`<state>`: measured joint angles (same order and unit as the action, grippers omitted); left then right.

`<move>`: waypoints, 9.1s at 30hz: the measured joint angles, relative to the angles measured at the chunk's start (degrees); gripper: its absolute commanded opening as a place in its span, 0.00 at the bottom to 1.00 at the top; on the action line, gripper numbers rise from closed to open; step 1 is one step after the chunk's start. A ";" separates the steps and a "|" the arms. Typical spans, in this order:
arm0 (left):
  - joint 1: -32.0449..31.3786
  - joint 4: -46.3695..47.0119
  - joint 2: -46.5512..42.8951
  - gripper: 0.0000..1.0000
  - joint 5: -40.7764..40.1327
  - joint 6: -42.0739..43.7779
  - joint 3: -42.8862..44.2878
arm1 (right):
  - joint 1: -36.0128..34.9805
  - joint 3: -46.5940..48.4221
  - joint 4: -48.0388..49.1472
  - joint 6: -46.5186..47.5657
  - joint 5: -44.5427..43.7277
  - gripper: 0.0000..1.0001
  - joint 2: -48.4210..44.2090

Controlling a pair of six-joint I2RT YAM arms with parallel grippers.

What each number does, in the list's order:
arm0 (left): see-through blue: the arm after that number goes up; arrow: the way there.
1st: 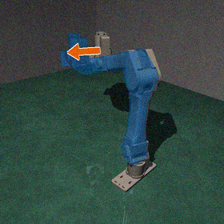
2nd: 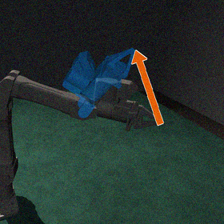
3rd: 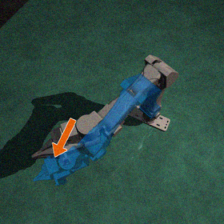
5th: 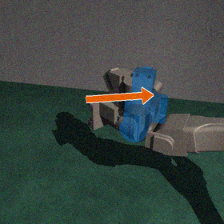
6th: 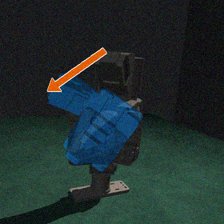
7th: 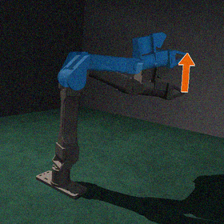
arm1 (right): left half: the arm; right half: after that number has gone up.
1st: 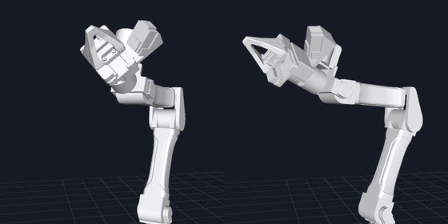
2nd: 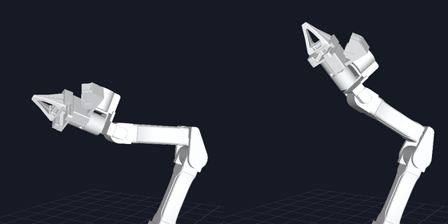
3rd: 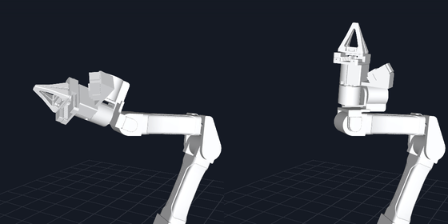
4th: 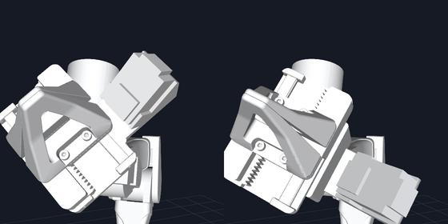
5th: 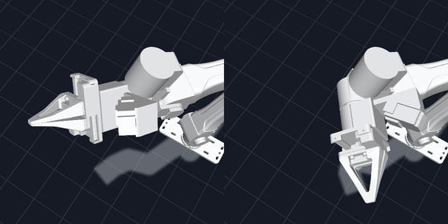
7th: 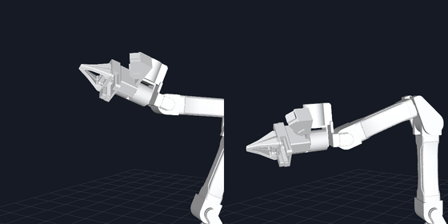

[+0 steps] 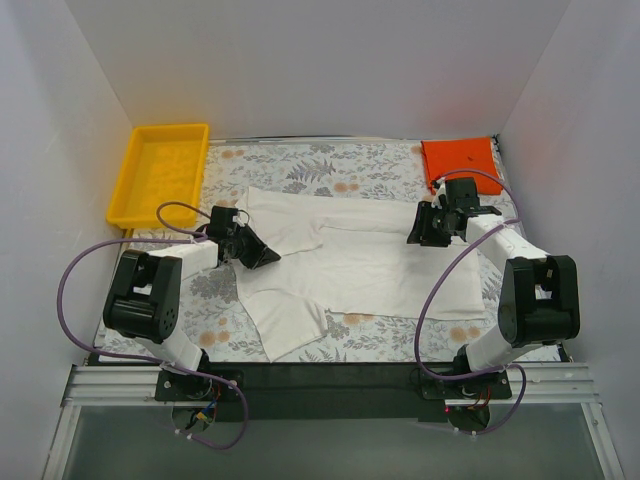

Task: Fold and stack the t-shirts
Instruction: Fold the tshirt

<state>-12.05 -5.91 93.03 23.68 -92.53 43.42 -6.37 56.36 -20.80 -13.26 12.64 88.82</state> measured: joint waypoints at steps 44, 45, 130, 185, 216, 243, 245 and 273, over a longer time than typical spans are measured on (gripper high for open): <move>-31.47 -16.06 23.04 0.35 -44.22 34.80 37.57 | -0.15 -1.11 -3.48 1.68 -9.49 0.43 -10.16; -31.65 -16.06 23.04 0.34 -44.52 35.01 37.68 | -0.15 -1.46 -3.54 1.70 -9.49 0.43 -10.29; 0.22 -20.57 36.11 0.42 -28.50 27.32 56.41 | 12.98 19.04 1.95 -0.83 -17.38 0.41 23.50; -3.45 -21.20 -5.73 0.38 -30.75 16.41 2.75 | 15.74 -19.56 -16.94 -6.54 -18.49 0.66 -23.85; -3.45 -24.22 -5.97 0.00 -32.13 19.28 2.89 | 29.31 -23.39 -10.01 -9.53 -16.13 0.47 -20.28; -3.45 -25.59 -6.32 0.00 -31.76 20.15 2.89 | 29.66 -19.69 -7.56 -8.81 -15.76 0.07 -13.62; -3.45 -25.75 -6.36 0.00 -31.69 20.22 2.89 | 29.66 -19.69 -7.32 -8.63 -15.34 0.01 -13.55; 0.15 -37.51 -6.40 0.00 -26.91 23.96 11.58 | 29.66 -9.97 -22.93 -8.35 -11.02 0.01 -23.89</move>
<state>-11.90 -43.42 86.63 -3.22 -68.58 55.00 23.29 46.39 -43.72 -21.61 1.63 64.93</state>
